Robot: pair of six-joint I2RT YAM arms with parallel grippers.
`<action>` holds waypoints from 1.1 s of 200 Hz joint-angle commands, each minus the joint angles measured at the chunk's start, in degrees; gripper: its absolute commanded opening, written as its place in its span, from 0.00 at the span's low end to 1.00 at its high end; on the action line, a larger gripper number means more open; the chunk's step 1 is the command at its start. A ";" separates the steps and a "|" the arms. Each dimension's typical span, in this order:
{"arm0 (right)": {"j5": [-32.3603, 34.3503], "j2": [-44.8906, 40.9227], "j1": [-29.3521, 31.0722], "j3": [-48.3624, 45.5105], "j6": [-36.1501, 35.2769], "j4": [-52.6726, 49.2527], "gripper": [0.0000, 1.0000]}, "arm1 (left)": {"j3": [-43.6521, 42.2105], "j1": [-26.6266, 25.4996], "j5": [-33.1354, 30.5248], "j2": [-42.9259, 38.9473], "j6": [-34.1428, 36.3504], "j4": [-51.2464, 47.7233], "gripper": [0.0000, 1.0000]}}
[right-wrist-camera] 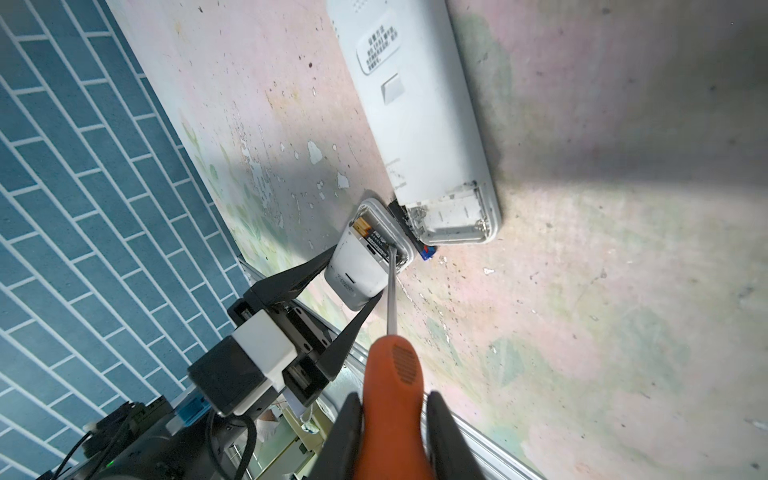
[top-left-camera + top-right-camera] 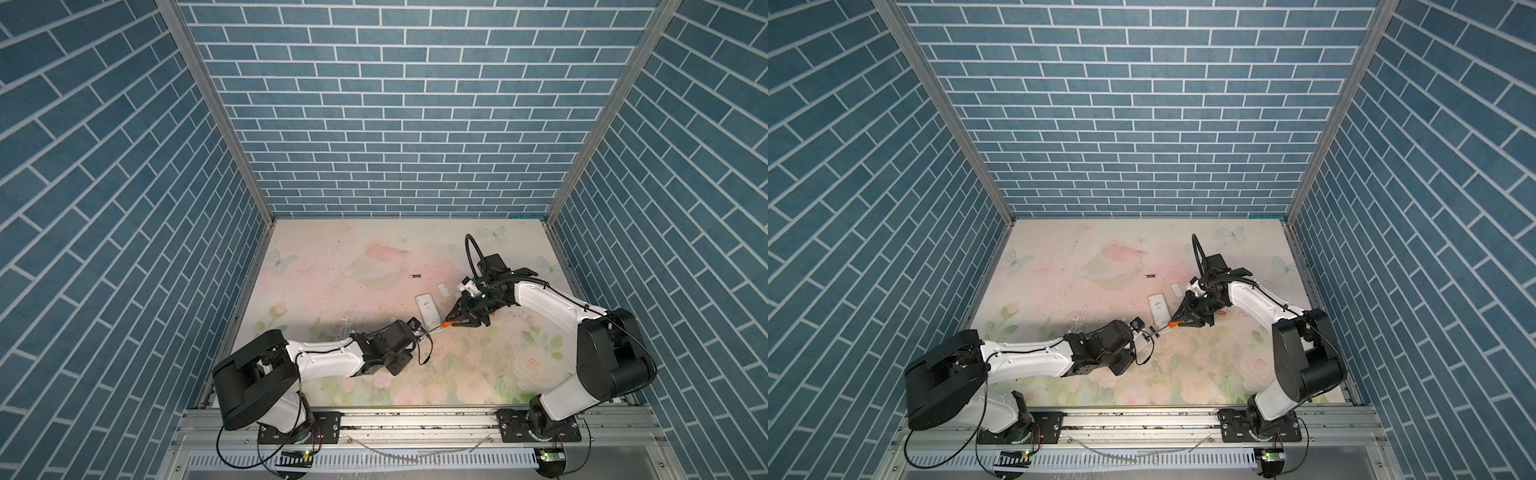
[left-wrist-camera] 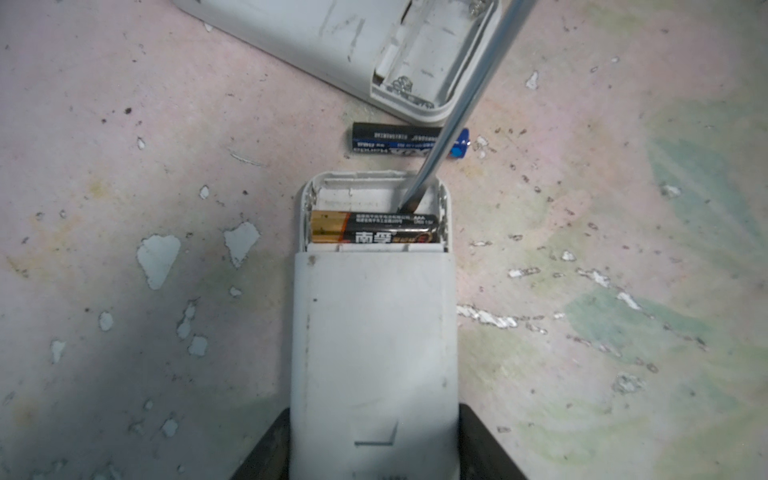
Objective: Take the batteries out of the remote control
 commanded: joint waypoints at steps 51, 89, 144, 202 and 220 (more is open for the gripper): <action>-1.65 3.18 -2.77 4.76 -6.95 -4.96 0.00 | -1.38 -1.54 2.28 -0.01 2.16 -2.09 0.58; -1.31 3.62 -4.49 7.31 -10.45 -8.75 0.00 | -2.51 -2.57 2.79 -0.77 1.79 -1.32 0.57; -1.57 3.34 -5.69 7.40 -12.63 -10.88 0.00 | -2.67 -3.11 2.65 0.04 1.81 -0.91 0.57; -3.08 2.78 -5.60 8.41 -15.27 -13.24 0.00 | -2.66 -3.24 2.53 0.26 1.65 -1.01 0.57; -3.16 2.62 -5.46 8.33 -15.72 -13.48 0.00 | -2.64 -3.26 2.55 0.33 1.66 -1.00 0.57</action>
